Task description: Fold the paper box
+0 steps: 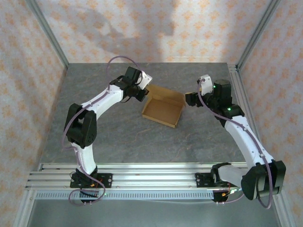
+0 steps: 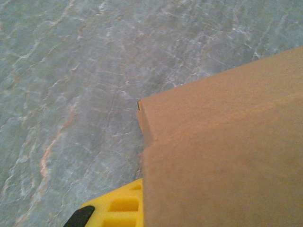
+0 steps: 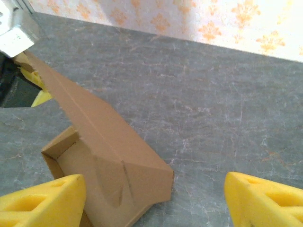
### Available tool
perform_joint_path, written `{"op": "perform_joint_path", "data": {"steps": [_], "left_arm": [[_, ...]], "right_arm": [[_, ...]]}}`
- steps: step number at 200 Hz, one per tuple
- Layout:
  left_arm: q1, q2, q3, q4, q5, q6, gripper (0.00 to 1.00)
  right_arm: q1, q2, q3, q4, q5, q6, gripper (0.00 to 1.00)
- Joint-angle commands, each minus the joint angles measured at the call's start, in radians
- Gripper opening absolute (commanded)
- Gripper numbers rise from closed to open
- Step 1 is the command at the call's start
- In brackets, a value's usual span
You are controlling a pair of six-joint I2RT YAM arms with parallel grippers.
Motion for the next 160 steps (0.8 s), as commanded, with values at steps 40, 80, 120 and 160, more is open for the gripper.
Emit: {"op": "perform_joint_path", "data": {"steps": [40, 80, 120, 160], "left_arm": [[-0.034, -0.031, 0.016, -0.016, -0.098, -0.023, 0.0], [-0.037, -0.026, 0.021, -0.015, -0.095, -0.024, 0.0], [-0.038, -0.021, 0.022, -0.016, -0.087, -0.028, 0.0], [-0.036, -0.019, 0.024, -0.016, -0.086, -0.025, 0.0]], "right_arm": [[0.134, 0.005, 0.038, -0.092, 0.06, -0.13, 0.78], [0.139, 0.099, 0.045, -0.081, 0.18, -0.171, 0.7], [0.115, 0.192, 0.07, -0.107, 0.148, -0.202, 0.53], [0.097, 0.229, 0.067, -0.086, 0.132, -0.201, 0.32]]}}
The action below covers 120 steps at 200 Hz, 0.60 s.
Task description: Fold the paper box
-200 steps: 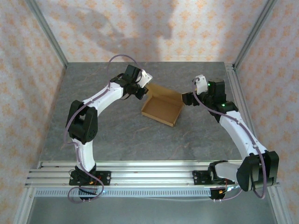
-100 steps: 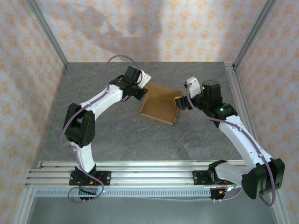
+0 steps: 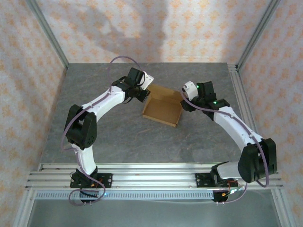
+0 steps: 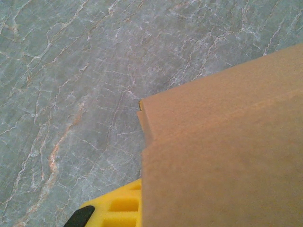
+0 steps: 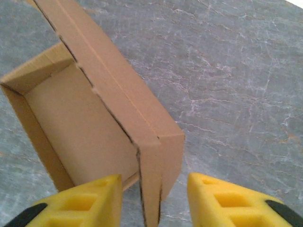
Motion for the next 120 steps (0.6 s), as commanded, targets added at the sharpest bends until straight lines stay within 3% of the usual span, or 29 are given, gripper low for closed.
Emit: {"op": "perform_joint_path", "data": {"steps": [1, 42, 69, 120], "left_arm": [[-0.001, -0.011, 0.024, -0.012, -0.01, -0.01, 0.0], [-0.002, -0.009, 0.023, -0.008, -0.006, -0.015, 0.0], [-0.001, -0.009, 0.026, -0.008, -0.002, -0.017, 0.0], [-0.001, -0.012, 0.03, 0.002, -0.006, -0.1, 0.0]], "right_arm": [[-0.01, 0.018, 0.026, 0.009, -0.002, -0.007, 0.32], [-0.01, 0.053, 0.043, 0.016, -0.013, 0.009, 0.23], [-0.01, 0.05, 0.045, 0.019, -0.011, 0.013, 0.06], [-0.009, 0.019, 0.017, 0.085, 0.0, 0.119, 0.0]]}}
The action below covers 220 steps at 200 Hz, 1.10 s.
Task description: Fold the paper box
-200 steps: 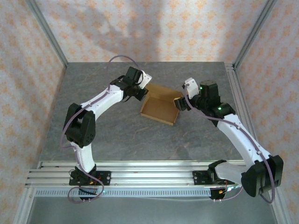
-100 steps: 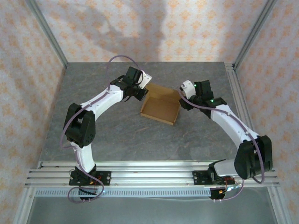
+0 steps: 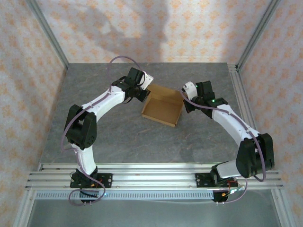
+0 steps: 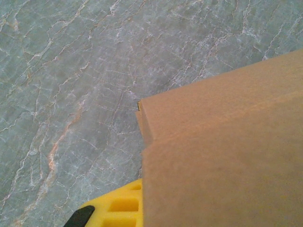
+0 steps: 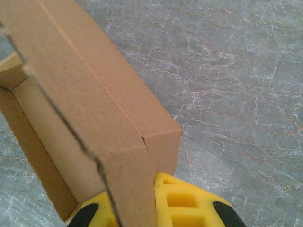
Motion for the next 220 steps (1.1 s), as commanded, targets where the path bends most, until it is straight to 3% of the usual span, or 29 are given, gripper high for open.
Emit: {"op": "perform_joint_path", "data": {"steps": [1, 80, 125, 220], "left_arm": [[-0.001, -0.012, 0.029, 0.004, -0.006, -0.072, 0.0], [-0.054, 0.008, 0.061, 0.036, -0.076, -0.291, 0.0], [-0.064, 0.06, 0.095, 0.053, -0.092, -0.447, 0.0], [-0.091, 0.125, 0.05, 0.165, -0.16, -0.441, 0.0]], "right_arm": [[-0.001, -0.031, 0.009, 0.077, 0.003, 0.089, 0.0], [0.066, -0.066, -0.067, 0.295, 0.226, 0.4, 0.0], [0.1, -0.062, -0.132, 0.421, 0.353, 0.471, 0.0], [0.108, 0.025, -0.271, 0.685, 0.394, 0.593, 0.0]]}}
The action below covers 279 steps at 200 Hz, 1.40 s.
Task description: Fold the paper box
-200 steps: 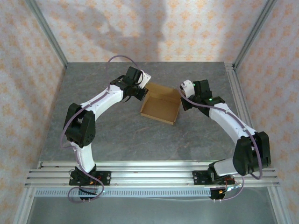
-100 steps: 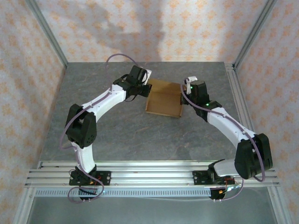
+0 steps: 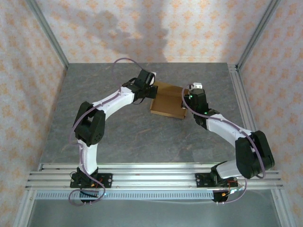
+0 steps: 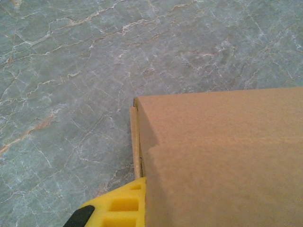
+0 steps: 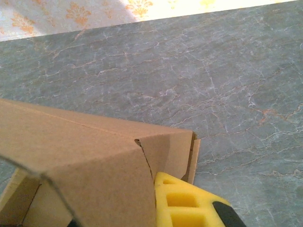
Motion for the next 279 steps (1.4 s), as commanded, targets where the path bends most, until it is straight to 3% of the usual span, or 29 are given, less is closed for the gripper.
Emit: {"op": "perform_joint_path", "data": {"steps": [1, 138, 154, 207, 238, 259, 279], "left_arm": [[-0.012, 0.013, -0.02, 0.049, -0.036, -0.024, 0.0], [-0.048, -0.002, -0.201, 0.254, -0.116, -0.001, 0.0], [-0.052, -0.006, -0.215, 0.261, -0.126, 0.01, 0.0], [-0.054, -0.007, -0.232, 0.272, -0.158, 0.03, 0.0], [-0.056, -0.007, -0.236, 0.287, -0.154, 0.037, 0.0], [-0.057, -0.011, -0.252, 0.309, -0.153, 0.049, 0.0], [-0.062, -0.018, -0.289, 0.361, -0.166, 0.077, 0.0]], "right_arm": [[0.012, 0.019, -0.022, 0.139, 0.026, 0.048, 0.0], [0.016, 0.045, -0.244, 0.449, -0.011, 0.046, 0.03], [0.015, 0.023, -0.258, 0.466, -0.041, 0.03, 0.11], [0.015, -0.144, -0.323, 0.498, -0.117, -0.033, 0.68], [0.015, -0.296, -0.337, 0.435, -0.111, -0.051, 0.75], [0.014, -0.361, -0.288, 0.348, -0.02, 0.021, 0.74], [0.008, -0.343, -0.151, 0.15, 0.083, 0.137, 0.72]]}}
